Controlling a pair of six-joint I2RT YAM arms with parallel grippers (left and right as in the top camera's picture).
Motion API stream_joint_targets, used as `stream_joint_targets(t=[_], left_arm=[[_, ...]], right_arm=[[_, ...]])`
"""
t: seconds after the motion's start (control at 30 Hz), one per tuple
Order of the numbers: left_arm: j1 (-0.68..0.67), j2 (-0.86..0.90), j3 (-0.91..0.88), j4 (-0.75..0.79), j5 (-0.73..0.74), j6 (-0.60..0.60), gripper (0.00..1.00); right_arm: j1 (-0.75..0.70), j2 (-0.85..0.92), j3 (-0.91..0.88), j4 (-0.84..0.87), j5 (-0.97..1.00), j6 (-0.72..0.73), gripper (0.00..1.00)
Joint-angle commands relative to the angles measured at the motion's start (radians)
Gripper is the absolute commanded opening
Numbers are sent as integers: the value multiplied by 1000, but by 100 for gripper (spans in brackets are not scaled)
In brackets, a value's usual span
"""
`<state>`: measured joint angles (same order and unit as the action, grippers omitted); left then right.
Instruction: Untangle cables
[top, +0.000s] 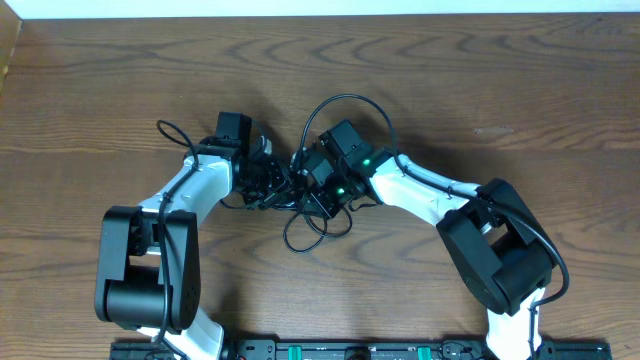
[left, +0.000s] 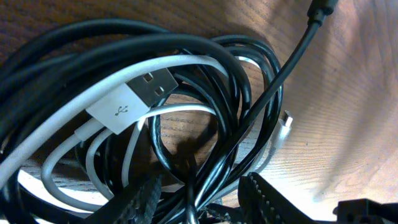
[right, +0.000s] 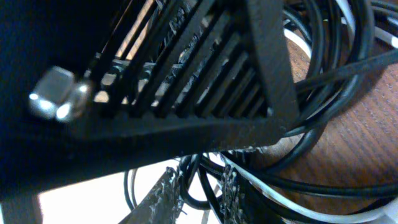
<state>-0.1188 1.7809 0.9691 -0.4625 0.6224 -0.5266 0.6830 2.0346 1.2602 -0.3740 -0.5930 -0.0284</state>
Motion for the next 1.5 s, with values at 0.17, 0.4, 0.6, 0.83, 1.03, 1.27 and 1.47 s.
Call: stream_joint_targets(t=[0.17,0.4,0.6,0.83,1.03,1.27,1.47], left_arm=[[-1,16,-19,-2,6,-108,27],[-6,17,-22,-2,5,-117,23],[-24,18,-36,2,-5,-168,22],[-24,30,-64,61,-2,-209,8],[3,3,-45,63,84,-201,7],[79,-62,-39,64,174,-184,7],[109,-64,-39,64,210,-186,8]], right_arm=[[10,-16,2,-6,82,16,1],[11,-16,2,0,94,17,1],[11,-16,2,0,94,24,1],[12,-16,2,3,93,24,1],[9,-16,2,3,92,-5,1],[9,-18,42,-39,48,-198,9],[9,-51,80,-50,27,-285,17]])
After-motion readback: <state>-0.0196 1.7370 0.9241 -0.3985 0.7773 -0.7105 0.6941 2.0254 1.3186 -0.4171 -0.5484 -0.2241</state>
